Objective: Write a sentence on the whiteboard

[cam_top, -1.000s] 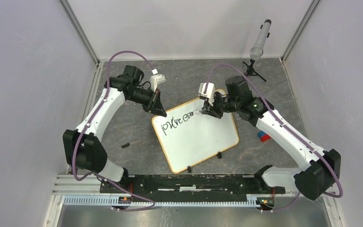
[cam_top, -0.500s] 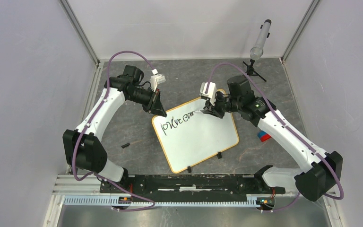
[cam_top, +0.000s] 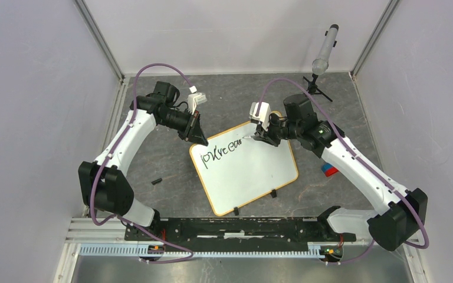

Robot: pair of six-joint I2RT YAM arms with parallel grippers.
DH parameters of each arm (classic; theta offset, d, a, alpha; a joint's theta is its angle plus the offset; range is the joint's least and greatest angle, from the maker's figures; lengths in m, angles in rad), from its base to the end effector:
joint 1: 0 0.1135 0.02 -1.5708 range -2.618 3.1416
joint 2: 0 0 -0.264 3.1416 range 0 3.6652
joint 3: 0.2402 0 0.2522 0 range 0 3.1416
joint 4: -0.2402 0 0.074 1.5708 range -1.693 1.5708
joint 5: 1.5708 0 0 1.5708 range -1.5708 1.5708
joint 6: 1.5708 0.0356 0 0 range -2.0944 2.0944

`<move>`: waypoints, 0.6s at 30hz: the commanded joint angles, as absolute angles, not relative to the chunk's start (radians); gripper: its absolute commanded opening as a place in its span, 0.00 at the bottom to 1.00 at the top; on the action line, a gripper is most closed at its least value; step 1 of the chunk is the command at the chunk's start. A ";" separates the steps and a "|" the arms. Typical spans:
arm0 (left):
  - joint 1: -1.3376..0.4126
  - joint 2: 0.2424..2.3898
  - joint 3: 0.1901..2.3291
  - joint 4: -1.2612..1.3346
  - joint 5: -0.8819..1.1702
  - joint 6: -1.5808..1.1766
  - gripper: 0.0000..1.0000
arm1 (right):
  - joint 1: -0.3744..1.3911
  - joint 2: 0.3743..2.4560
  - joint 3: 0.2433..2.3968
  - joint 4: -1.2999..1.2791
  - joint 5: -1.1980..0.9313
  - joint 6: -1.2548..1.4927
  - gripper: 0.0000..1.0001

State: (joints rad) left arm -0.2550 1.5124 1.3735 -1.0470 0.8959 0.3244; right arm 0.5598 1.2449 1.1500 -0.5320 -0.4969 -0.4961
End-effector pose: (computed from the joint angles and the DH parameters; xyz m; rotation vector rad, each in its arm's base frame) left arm 0.2752 -0.1005 0.3134 0.9349 2.3200 -1.1792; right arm 0.2200 0.1579 0.3384 -1.3240 1.7176 0.5803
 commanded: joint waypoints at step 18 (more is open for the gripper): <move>-0.262 1.499 1.388 -1.063 0.881 0.365 0.03 | 0.551 1.202 1.072 -0.518 -0.496 -0.509 0.00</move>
State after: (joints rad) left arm -0.2550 1.5124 1.3735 -1.0470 0.8921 0.3248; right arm 0.5552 1.2163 1.0916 -0.5175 -0.4973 -0.5030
